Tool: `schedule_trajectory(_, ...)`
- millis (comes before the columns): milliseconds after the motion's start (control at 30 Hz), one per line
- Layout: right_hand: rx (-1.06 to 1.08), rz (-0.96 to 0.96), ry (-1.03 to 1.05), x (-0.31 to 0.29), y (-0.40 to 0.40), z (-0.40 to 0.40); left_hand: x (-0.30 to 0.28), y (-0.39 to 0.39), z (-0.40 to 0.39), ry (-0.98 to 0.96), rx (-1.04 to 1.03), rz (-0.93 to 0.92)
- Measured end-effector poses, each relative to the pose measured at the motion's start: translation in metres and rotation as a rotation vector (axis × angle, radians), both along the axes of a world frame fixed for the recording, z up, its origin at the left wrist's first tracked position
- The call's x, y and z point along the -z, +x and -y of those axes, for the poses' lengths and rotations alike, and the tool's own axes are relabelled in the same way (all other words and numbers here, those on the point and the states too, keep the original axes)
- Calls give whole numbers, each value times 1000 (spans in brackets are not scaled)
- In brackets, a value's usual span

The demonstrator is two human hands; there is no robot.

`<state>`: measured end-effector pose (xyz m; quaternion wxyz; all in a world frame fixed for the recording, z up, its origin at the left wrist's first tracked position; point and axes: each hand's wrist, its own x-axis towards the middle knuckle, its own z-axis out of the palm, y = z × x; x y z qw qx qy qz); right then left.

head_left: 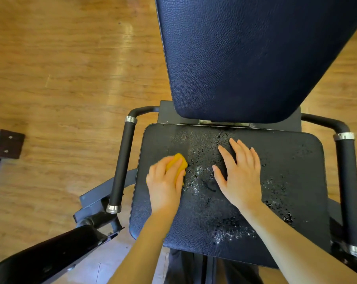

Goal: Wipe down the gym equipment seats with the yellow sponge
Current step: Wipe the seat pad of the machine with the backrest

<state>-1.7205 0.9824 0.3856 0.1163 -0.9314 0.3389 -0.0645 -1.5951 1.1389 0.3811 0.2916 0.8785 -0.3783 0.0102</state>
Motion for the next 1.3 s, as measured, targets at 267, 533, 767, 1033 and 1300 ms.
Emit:
schedule_trajectory(267, 6, -4, -14, 0, 1, -1, -4, 22, 40, 19, 1, 15)
schedule_trajectory(533, 6, 23, -31, 1, 0, -1, -5, 33, 54, 55, 10, 23)
schedule_trajectory(767, 10, -18, -3, 0, 1, -1, -5, -18, -28, 44, 27, -45)
schedule_trajectory(1033, 14, 32, -27, 2, 1, -2, -6, 18, 50, -29, 45, -123)
schedule_trajectory(1300, 17, 11, -11, 0, 1, -2, -7, 1, 28, -19, 21, -104)
